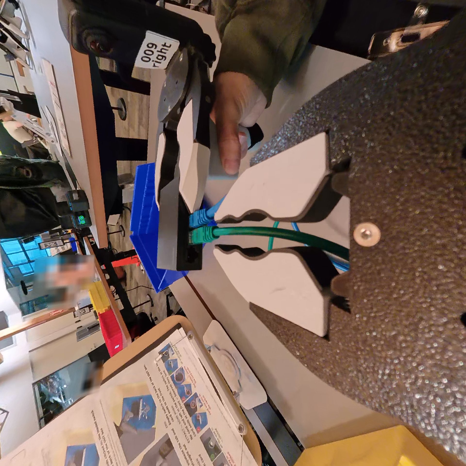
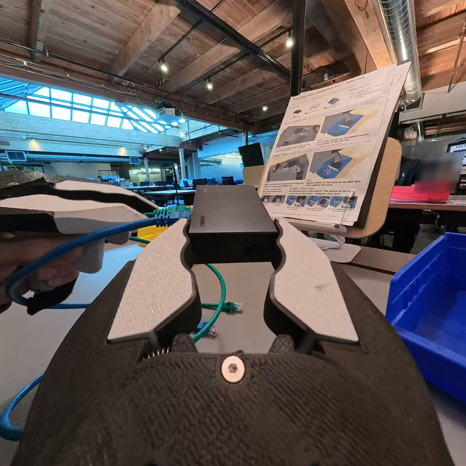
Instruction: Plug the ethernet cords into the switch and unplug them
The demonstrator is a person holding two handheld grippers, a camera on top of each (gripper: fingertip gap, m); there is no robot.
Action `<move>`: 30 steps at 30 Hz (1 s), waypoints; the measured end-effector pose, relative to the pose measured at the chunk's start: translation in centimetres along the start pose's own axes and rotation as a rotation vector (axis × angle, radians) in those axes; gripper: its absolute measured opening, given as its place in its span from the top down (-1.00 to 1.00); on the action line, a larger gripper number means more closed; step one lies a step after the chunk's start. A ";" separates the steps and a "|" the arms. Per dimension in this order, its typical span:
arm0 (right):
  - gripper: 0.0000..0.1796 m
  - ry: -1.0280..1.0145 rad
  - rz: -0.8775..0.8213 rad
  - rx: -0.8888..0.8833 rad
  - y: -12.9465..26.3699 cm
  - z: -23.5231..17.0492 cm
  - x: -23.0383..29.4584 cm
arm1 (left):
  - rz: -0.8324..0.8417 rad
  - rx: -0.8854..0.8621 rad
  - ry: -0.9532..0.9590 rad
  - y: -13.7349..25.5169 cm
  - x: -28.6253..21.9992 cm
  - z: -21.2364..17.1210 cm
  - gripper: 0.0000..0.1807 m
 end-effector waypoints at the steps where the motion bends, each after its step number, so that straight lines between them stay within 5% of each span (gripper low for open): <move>1: 0.31 -0.007 0.011 0.000 -0.1 0.0 0.1 | 0.006 -0.010 -0.004 0.0 0.0 -0.1 0.84; 10: 0.31 0.031 0.056 0.029 0.0 -0.7 -0.2 | 0.078 0.010 -0.112 -0.5 -0.6 -0.7 0.92; 22: 0.31 -0.158 0.067 0.038 -0.2 -2.2 -0.1 | 0.046 0.009 0.036 -1.2 0.5 -1.4 0.92; 30: 0.32 -0.086 0.007 0.024 -0.1 -1.6 -0.1 | 0.143 0.008 0.068 -1.4 -0.2 -1.5 0.92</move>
Point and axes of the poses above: each gripper's, where its closed fingertips meet, y back along the fingers, z out of its top, x = y × z across the jaws, the point moved 9 cm from there along y, back along the fingers, and after that the axes turned 14 degrees about y, right-handed, at the moved point
